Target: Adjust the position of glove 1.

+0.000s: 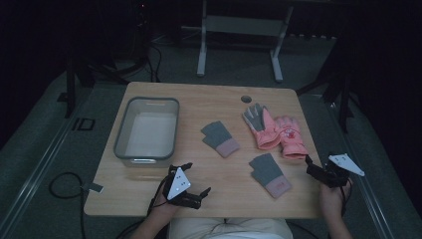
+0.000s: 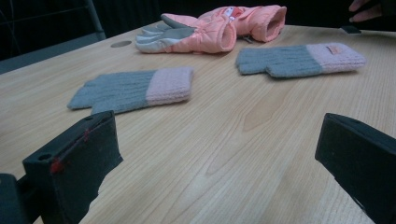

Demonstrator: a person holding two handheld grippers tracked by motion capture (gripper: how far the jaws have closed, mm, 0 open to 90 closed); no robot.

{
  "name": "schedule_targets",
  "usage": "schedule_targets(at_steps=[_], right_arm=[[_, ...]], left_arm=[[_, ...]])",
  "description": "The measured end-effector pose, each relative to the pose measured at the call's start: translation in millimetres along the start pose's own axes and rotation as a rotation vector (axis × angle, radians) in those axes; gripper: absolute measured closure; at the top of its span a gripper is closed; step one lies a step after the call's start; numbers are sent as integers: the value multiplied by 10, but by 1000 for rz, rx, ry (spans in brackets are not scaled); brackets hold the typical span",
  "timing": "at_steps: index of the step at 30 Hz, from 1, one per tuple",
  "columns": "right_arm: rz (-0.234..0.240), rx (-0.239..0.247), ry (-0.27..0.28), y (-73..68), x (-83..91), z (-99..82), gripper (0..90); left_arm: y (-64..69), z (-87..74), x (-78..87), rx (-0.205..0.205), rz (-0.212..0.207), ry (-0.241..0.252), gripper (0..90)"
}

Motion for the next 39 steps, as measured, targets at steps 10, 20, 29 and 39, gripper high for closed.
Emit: schedule_targets(at_steps=[10, 20, 29, 39], right_arm=[[84, -28, 57, 8, 23, 386, 136], [129, 8, 95, -95, -79, 779, 121], [277, 35, 48, -393, -239, 1039, 175], [319, 109, 57, -736, -385, 1236, 173]], left_arm=[[14, 5, -20, 2, -23, -9, 0], [1, 9, -28, 20, -18, -10, 0], [-12, 10, -17, 31, -24, 1, 0], [-28, 10, -7, 48, -29, 10, 0]])
Point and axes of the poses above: each handheld gripper's, and its own axes: x roughly backward along the jaws, z roughly out of its top, y roughly to its right, the point moved 3 cm from there along -x, roughly forward along the jaws, and after that the axes turned 12 degrees about x, right-handed, at the moved point
